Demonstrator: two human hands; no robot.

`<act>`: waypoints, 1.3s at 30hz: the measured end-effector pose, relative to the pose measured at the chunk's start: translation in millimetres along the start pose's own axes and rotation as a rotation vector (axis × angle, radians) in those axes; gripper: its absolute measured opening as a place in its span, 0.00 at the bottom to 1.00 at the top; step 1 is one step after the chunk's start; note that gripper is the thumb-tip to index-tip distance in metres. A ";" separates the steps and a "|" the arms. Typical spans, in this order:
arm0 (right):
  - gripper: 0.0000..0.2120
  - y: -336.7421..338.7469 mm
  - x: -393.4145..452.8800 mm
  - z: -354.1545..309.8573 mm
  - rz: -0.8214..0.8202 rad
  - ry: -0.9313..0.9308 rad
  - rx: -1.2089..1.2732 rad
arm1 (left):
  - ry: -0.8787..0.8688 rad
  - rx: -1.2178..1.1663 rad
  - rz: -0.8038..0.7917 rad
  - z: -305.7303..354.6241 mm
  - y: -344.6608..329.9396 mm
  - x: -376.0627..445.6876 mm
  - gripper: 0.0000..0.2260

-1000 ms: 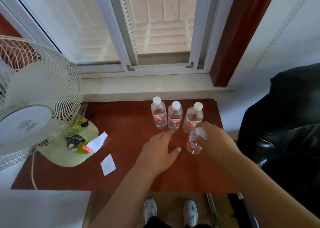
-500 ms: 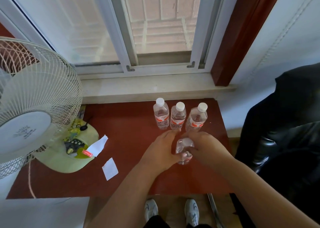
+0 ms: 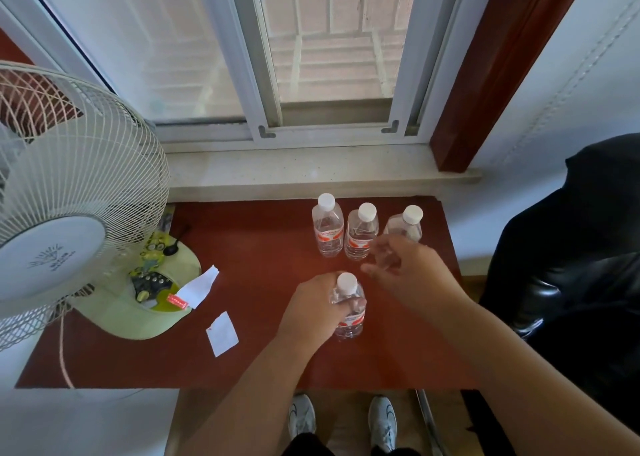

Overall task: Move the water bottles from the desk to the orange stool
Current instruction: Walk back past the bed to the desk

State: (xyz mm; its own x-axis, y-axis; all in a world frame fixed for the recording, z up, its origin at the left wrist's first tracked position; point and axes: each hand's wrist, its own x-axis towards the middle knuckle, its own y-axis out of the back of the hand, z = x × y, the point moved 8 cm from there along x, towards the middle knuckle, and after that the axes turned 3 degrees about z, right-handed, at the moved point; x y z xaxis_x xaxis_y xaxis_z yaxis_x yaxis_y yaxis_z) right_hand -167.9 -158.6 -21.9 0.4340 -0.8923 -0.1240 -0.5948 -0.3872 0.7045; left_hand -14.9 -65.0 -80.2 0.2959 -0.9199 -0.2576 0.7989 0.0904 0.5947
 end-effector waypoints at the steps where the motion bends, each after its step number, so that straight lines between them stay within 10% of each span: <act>1: 0.19 5.8 5.5 0.2 0.040 -0.011 -0.016 | 0.019 -0.003 0.021 -4.2 2.1 0.5 0.16; 12: 0.29 -13.3 72.7 -4.5 0.022 -0.055 -0.186 | 0.107 -0.016 0.139 -38.3 44.2 12.4 0.22; 24: 0.12 -23.6 54.5 1.2 0.070 -0.013 -0.161 | 0.078 -0.091 0.117 -42.7 40.0 11.1 0.22; 39: 0.17 -32.0 -8.6 24.6 0.054 -0.012 -0.037 | 0.023 -0.162 0.053 -43.8 31.7 12.3 0.21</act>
State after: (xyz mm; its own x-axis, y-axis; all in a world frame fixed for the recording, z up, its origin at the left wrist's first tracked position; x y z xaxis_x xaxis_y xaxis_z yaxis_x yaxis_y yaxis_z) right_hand -169.2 -144.2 -60.6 0.3935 -0.9145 -0.0936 -0.5912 -0.3298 0.7360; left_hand 37.1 -56.8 -97.8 0.3501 -0.9034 -0.2475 0.8552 0.2005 0.4779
